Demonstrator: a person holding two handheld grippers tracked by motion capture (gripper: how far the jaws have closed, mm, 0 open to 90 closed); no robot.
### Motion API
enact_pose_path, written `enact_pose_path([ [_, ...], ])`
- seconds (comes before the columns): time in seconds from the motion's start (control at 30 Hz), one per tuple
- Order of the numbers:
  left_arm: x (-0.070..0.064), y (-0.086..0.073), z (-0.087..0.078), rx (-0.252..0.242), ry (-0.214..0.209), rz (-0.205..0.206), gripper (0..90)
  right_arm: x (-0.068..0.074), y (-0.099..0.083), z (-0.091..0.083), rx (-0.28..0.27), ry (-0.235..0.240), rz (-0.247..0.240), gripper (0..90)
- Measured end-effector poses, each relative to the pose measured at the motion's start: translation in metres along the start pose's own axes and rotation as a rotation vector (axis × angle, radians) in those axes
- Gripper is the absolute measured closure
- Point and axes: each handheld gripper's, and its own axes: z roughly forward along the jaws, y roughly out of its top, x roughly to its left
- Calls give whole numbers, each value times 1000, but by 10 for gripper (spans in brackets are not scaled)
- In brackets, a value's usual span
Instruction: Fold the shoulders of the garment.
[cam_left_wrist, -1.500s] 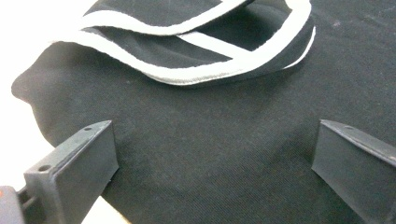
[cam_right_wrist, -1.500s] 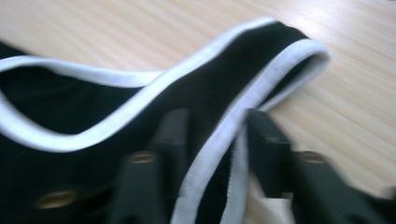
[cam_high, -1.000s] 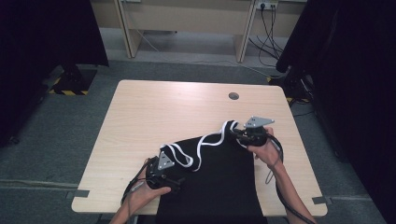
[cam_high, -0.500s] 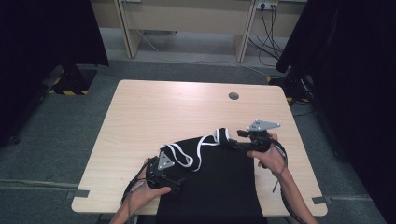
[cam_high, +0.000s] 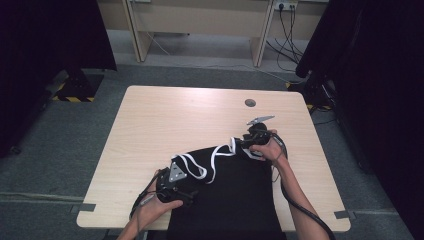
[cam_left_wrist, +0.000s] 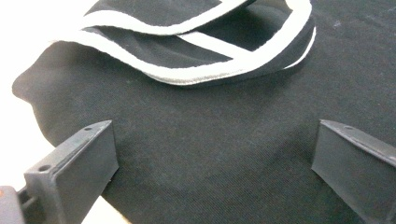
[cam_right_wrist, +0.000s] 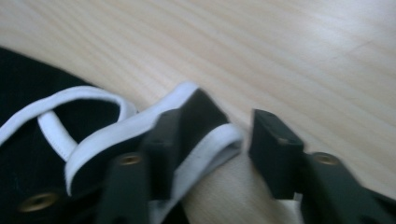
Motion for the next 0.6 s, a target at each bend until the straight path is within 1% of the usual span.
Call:
enact_pose_path([
  [0.03, 0, 0, 0, -1, 0, -1, 0, 0, -1, 0, -2, 10, -9, 724],
  [0.07, 0, 0, 0, -1, 0, -1, 0, 1, -1, -1, -2, 20, -15, 778],
  [0.1, 0, 0, 0, 0, 0, 1, 0, 2, -1, -3, -11, 28, -29, 813],
  [0.13, 0, 0, 0, 1, 1, 2, 0, 3, 0, -7, -28, 37, -36, 824],
  [0.2, 0, 0, 0, 1, 1, 2, 0, 7, 2, -19, -82, 54, -54, 836],
  [0.33, 0, 0, 0, 1, 0, 0, 0, 21, 5, -55, -175, 52, -128, 839],
  [0.4, 0, 0, 0, 0, 1, 0, 0, 31, 1, -74, -219, 48, -169, 831],
  [0.5, 0, 0, 0, 1, 1, 0, 0, 50, -17, -99, -255, 46, -216, 770],
  [0.53, 0, 0, 0, 1, 1, 0, 0, 55, -25, -105, -264, 55, -231, 747],
  [0.6, 0, 0, 0, 1, 1, 0, 0, 64, -42, -114, -269, 95, -240, 687],
])
